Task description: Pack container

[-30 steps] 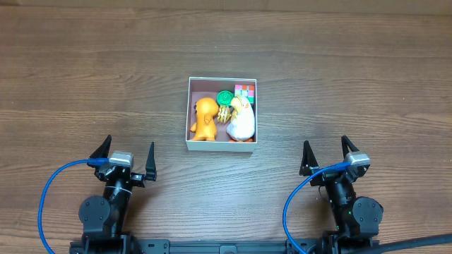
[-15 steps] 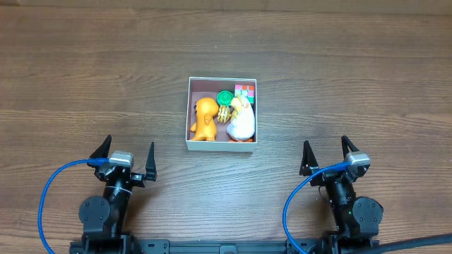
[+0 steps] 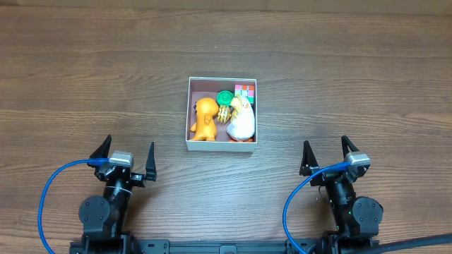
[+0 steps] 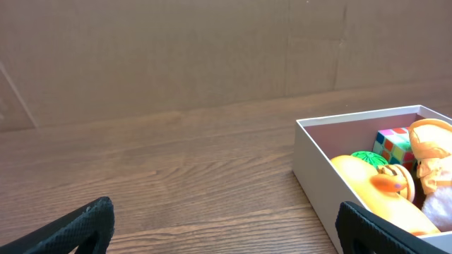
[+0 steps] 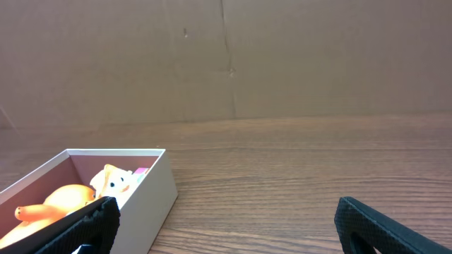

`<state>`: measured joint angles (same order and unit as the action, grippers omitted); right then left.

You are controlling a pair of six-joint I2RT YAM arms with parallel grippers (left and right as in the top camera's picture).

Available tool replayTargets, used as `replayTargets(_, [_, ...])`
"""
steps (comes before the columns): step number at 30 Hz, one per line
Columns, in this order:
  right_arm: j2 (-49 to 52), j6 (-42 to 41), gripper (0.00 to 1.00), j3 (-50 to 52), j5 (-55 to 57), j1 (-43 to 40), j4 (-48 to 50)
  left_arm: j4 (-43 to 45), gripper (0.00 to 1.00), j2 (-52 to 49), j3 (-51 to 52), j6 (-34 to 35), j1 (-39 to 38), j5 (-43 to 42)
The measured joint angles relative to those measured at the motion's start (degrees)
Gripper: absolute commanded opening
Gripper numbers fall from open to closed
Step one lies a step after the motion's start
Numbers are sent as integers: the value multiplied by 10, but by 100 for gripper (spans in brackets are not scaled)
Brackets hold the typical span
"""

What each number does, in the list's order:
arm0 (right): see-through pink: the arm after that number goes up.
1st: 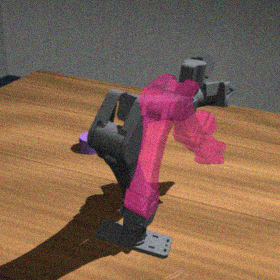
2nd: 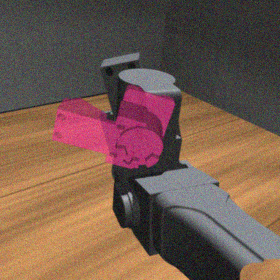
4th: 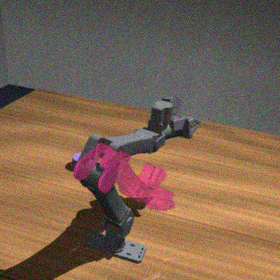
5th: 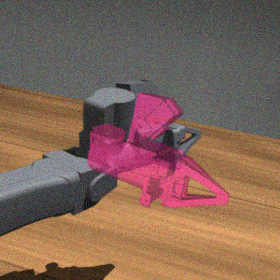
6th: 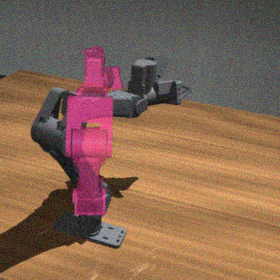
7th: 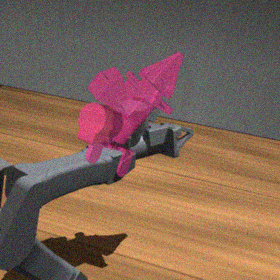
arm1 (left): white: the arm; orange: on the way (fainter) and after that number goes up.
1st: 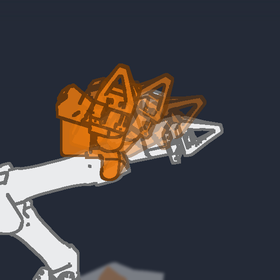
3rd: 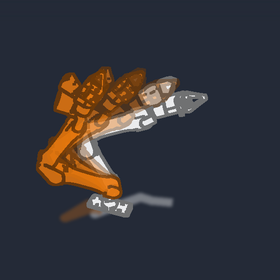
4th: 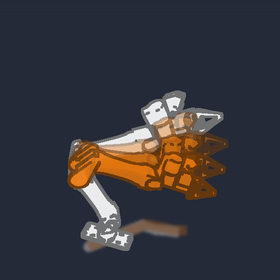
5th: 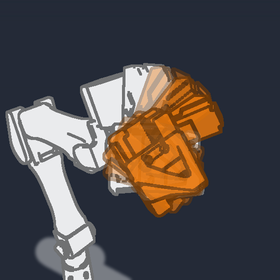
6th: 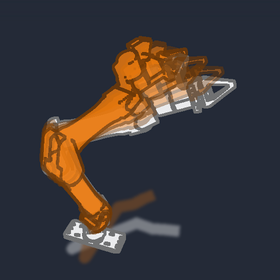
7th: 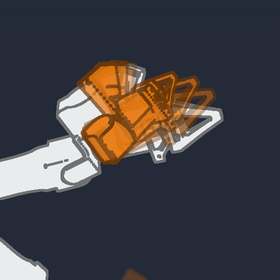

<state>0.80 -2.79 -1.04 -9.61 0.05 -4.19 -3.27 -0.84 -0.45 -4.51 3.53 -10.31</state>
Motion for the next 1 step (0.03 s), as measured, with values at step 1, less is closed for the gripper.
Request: replayTargets(1, [0, 0, 100, 0, 0, 0, 0, 0, 100, 0, 0, 0, 0, 0])
